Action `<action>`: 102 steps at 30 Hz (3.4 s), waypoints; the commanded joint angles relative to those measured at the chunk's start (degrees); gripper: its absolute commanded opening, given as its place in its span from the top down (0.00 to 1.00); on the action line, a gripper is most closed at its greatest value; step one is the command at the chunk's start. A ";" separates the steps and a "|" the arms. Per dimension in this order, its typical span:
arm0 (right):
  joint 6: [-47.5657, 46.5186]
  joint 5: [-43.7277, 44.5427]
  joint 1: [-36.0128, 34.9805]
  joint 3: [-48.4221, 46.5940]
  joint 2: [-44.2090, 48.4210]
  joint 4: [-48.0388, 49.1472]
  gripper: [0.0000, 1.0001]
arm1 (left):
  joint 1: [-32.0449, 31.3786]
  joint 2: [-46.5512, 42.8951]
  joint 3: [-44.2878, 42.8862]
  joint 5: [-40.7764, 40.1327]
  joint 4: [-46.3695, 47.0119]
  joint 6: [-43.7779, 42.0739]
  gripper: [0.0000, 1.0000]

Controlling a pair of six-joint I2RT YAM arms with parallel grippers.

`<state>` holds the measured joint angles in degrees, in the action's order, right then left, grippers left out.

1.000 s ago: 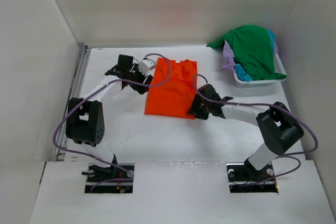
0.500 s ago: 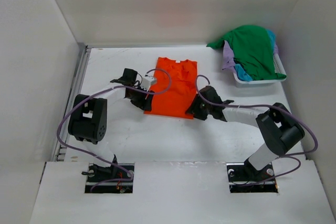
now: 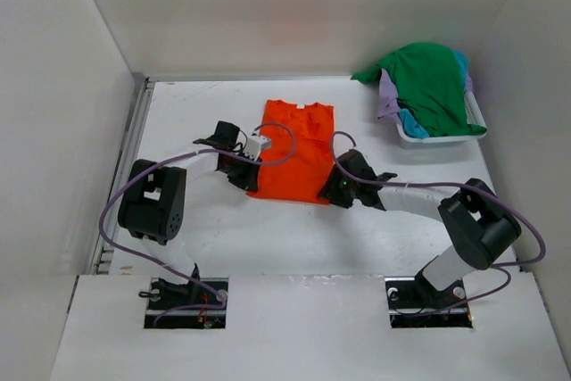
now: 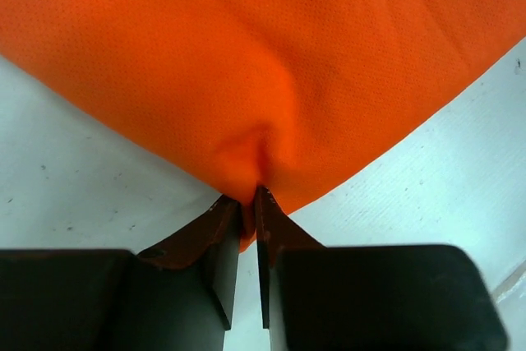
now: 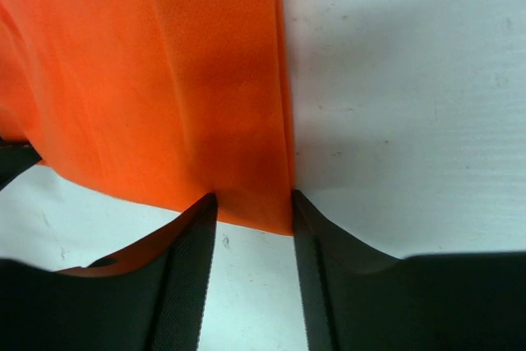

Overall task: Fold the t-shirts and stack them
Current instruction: Fold the folded rectangular tshirt in 1/3 of the way, then grab one side of the 2/3 rectangular tshirt with both arms, then fold the long partially folded tshirt into a neat square

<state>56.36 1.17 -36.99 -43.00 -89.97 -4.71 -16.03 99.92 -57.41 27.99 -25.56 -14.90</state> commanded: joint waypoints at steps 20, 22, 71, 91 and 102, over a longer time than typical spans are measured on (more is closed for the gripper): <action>-1.87 0.06 -0.49 1.61 -1.34 -6.36 0.61 | -14.05 -27.06 17.93 -19.54 3.22 -35.36 0.45; -1.87 0.06 -0.67 1.43 -1.61 -6.45 0.59 | -16.08 -26.36 21.36 -20.78 7.26 -38.70 0.45; 10.86 -2.76 -20.07 6.89 32.82 -28.76 1.00 | -30.76 -50.87 13.12 -20.70 -38.57 -26.07 0.98; -6.43 -7.49 -5.25 -11.40 21.26 -29.67 1.00 | -4.85 -30.50 -7.89 -2.94 -35.62 -23.08 0.95; -12.50 -8.81 3.55 -22.12 1.92 -22.45 1.00 | 0.26 -18.37 -9.83 -3.55 -21.12 -21.58 0.92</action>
<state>47.03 -7.75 -35.11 -60.88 -84.01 -30.59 -16.64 79.72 -65.34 24.01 -52.69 -36.69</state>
